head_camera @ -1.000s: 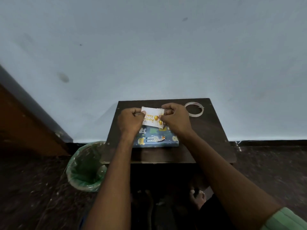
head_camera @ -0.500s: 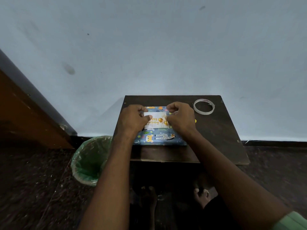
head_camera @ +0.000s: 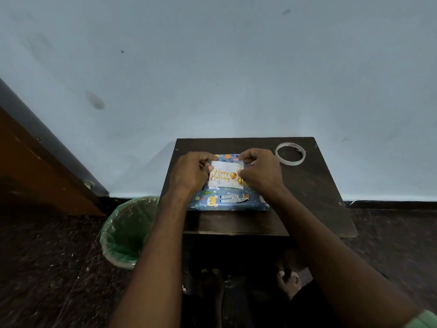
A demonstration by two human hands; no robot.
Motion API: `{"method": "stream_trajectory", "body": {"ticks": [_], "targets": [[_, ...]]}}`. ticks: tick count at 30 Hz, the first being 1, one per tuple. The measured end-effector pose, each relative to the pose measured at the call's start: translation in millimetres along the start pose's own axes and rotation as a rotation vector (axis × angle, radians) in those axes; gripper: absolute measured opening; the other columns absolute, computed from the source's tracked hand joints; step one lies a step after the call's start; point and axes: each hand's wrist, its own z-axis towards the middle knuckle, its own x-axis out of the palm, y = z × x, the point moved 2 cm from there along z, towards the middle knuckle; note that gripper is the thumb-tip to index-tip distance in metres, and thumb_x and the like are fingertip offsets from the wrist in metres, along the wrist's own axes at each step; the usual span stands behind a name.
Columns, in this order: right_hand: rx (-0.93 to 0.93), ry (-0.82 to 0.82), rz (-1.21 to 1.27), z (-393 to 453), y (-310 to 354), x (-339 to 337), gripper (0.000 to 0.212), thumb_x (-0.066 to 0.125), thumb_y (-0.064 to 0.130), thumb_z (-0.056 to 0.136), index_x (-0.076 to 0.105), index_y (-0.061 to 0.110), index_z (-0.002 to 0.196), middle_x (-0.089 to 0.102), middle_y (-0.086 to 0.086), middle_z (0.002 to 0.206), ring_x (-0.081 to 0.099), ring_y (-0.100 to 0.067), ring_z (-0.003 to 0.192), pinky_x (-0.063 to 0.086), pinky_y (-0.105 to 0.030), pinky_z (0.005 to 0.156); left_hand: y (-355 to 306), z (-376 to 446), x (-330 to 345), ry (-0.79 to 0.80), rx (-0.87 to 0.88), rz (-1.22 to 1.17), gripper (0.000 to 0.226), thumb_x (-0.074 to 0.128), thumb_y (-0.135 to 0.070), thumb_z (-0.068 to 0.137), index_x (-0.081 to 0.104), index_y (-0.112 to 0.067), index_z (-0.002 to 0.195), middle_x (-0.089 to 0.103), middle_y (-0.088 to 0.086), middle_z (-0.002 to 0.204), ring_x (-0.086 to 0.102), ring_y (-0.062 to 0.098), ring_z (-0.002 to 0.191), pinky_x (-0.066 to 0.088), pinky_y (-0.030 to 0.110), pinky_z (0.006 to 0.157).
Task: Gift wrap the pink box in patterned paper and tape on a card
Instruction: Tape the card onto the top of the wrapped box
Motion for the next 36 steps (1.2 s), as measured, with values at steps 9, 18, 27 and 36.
{"method": "stream_trajectory", "body": {"ticks": [9, 18, 27, 36], "targets": [[-0.024, 0.022, -0.043, 2, -1, 0, 0.034, 0.084, 0.002, 0.075, 0.079, 0.016, 0.106, 0.074, 0.003, 0.101, 0.066, -0.011, 0.093, 0.053, -0.029, 0.08, 4, 3, 1, 0.008, -0.004, -0.005, 0.024, 0.086, -0.013, 0.087, 0.082, -0.026, 0.107, 0.071, -0.004, 0.097, 0.063, 0.007, 0.081, 0.054, 0.028, 0.08], [0.05, -0.07, -0.217, 6, -23, -38, 0.026, 0.063, 0.002, 0.083, 0.074, 0.02, 0.098, 0.074, 0.0, 0.106, 0.066, -0.023, 0.104, 0.047, -0.031, 0.079, -25, -6, 2, 0.041, 0.177, 0.219, 0.066, 0.089, -0.057, 0.077, 0.07, -0.033, 0.135, 0.059, -0.004, 0.138, 0.051, 0.019, 0.132, 0.041, 0.039, 0.11], [-0.01, 0.145, -0.41, 1, -35, -50, 0.032, 0.076, 0.01, 0.081, 0.076, 0.021, 0.11, 0.068, -0.007, 0.116, 0.064, -0.027, 0.108, 0.044, -0.031, 0.076, -69, -32, 44, 0.562, 0.24, 0.347, 0.159, 0.099, -0.066, 0.051, -0.011, -0.049, 0.165, -0.014, -0.007, 0.177, -0.02, 0.016, 0.162, -0.006, 0.059, 0.128], [0.083, 0.152, -0.523, -8, -35, -60, 0.019, 0.072, 0.024, 0.079, 0.06, 0.018, 0.093, 0.063, -0.009, 0.111, 0.062, -0.032, 0.104, 0.044, -0.033, 0.076, -71, -23, 51, 0.459, 0.232, 0.373, 0.152, 0.099, -0.054, 0.056, -0.008, -0.052, 0.164, -0.003, -0.004, 0.178, -0.008, 0.019, 0.163, -0.003, 0.055, 0.125]]}}
